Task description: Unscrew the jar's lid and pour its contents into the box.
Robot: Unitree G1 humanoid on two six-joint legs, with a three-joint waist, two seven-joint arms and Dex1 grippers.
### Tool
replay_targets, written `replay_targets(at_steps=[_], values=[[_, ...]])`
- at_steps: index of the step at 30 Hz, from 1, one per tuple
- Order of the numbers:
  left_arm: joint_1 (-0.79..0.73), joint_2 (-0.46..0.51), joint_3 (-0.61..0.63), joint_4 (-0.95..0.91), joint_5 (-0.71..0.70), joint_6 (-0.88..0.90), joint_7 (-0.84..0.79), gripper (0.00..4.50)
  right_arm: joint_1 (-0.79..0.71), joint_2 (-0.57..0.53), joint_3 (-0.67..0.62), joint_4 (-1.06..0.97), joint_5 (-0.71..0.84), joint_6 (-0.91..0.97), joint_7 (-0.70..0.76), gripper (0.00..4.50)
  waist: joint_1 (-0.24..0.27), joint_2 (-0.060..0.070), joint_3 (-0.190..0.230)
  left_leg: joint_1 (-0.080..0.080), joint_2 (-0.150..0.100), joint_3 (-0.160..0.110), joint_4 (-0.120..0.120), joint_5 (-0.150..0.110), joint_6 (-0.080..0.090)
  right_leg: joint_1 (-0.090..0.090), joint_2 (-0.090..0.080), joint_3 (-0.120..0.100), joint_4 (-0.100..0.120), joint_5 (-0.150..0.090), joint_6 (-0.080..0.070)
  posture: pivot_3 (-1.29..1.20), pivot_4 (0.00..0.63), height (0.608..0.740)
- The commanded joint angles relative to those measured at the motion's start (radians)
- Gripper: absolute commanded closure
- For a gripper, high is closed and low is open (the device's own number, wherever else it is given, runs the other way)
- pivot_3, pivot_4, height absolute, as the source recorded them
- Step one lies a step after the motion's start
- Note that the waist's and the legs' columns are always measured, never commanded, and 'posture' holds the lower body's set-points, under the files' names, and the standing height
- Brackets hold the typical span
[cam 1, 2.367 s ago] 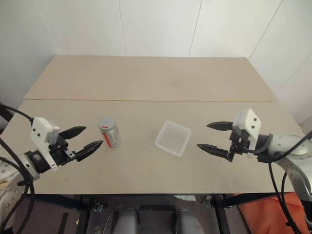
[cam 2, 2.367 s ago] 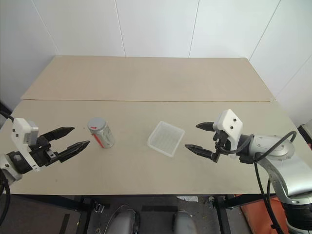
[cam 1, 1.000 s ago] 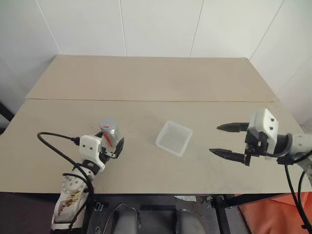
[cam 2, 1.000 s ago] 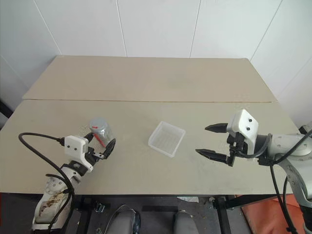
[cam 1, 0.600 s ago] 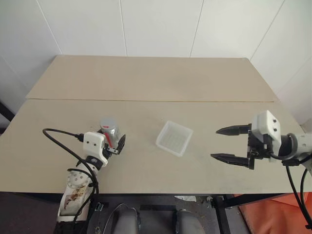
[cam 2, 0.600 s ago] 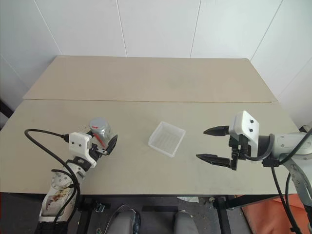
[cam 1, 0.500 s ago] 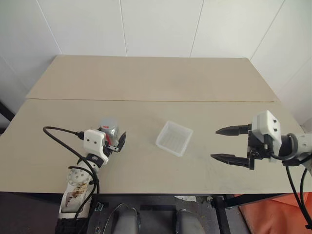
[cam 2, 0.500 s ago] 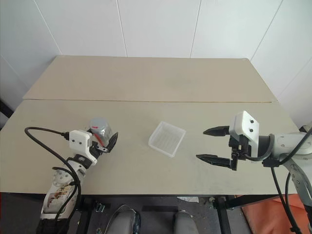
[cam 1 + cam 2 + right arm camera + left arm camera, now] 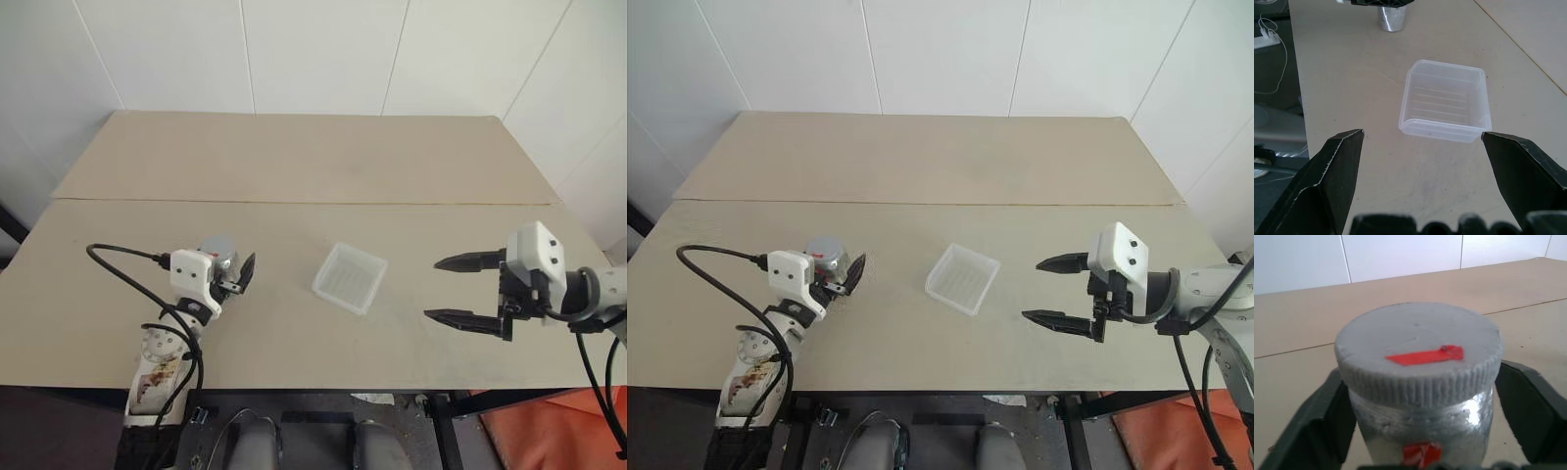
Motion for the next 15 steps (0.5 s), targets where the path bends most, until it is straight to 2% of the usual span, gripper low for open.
replay_targets(at_steps=[1,4,9,13,15], values=[[0.004,-0.001,-0.004,-0.031,0.002,0.009,0.011,1.54,0.008,-0.013,-0.057,-0.029,0.010,-0.012,-0.004,0.00,0.001,0.000,0.000,0.000,0.000,0.000,0.000,0.000,0.000,0.000,0.000,0.000,0.000,0.000,0.000,0.00,0.150,0.740],[0.016,-0.011,-0.003,-0.046,0.001,0.029,0.029,2.46,0.012,-0.011,-0.059,-0.038,0.014,-0.009,-0.009,0.00,0.000,0.000,0.000,0.000,0.000,0.000,0.000,0.000,0.000,0.000,0.000,0.000,0.000,0.000,0.000,0.00,0.150,0.740],[0.008,-0.007,-0.009,-0.049,-0.002,0.046,0.031,2.51,-0.009,-0.002,-0.038,-0.043,0.015,-0.010,-0.017,0.00,0.000,0.000,0.000,0.000,0.000,0.000,0.000,0.000,0.000,0.000,0.000,0.000,0.000,0.000,0.000,0.00,0.150,0.740],[-0.071,0.067,0.005,-0.056,-0.080,0.116,-0.080,2.51,-0.092,0.018,0.005,-0.030,0.026,-0.009,-0.027,0.00,-0.001,0.000,0.000,0.001,0.000,0.000,0.000,0.000,0.000,0.000,0.000,0.000,0.001,0.000,0.000,0.00,0.150,0.740],[-0.151,0.181,0.027,-0.061,-0.212,0.240,-0.249,2.51,-0.185,0.054,0.046,-0.009,0.036,0.009,-0.057,0.00,-0.003,0.000,0.000,0.001,0.000,0.000,0.000,0.000,0.000,0.000,0.001,0.000,0.001,0.000,0.000,0.00,0.150,0.740]])
